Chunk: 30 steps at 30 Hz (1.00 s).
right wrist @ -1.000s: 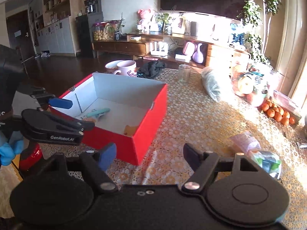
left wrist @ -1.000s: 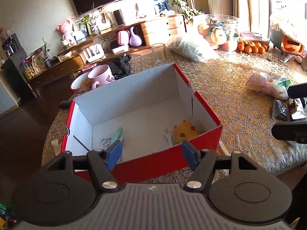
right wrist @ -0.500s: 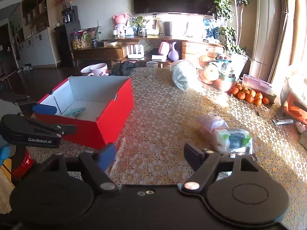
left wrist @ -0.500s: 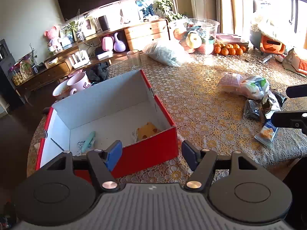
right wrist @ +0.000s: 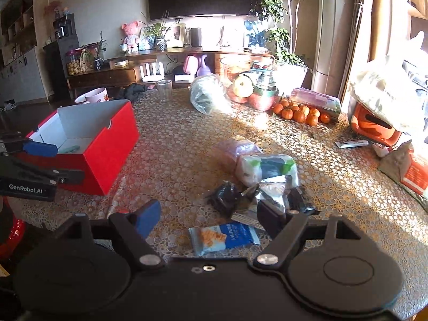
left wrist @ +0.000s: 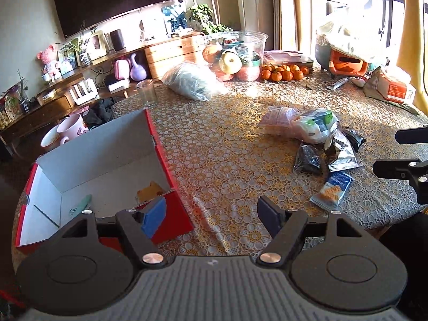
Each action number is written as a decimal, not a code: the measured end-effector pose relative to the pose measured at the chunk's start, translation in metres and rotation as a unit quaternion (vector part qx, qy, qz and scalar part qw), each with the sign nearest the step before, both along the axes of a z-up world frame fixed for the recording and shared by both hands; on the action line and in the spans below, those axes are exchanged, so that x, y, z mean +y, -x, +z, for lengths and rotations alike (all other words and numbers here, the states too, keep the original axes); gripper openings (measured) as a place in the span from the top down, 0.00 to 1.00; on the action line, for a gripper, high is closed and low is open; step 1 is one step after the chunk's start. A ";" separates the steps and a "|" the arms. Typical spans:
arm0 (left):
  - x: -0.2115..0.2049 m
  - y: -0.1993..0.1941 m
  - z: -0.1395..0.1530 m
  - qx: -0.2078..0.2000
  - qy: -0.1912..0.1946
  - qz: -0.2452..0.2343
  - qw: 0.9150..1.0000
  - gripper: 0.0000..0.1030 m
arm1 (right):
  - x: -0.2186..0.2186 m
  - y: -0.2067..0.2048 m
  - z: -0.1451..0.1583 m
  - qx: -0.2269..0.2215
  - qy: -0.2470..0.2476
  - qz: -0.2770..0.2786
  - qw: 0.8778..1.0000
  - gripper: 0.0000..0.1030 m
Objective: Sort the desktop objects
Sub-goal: 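Withdraw both tools from the box toward the snack packets on the table, then grasp the blue biscuit packet with the left tool while the right tool grasps the silver foil bag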
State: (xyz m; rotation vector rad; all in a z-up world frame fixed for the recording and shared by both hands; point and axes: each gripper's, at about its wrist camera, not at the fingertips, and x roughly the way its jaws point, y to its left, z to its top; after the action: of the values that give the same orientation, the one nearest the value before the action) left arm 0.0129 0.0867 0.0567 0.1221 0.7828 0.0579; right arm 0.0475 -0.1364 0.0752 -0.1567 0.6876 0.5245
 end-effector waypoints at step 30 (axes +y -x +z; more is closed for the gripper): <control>-0.109 -0.045 -0.065 0.014 0.043 -0.180 0.983 0.00 | -0.063 -0.041 -0.038 0.019 0.004 -0.062 0.998 0.12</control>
State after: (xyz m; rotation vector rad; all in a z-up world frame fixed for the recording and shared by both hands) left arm 0.0575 -0.0227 -0.0079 0.1804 0.7804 -0.3203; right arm 0.0888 -0.1991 0.0372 -0.1107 0.7310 0.4062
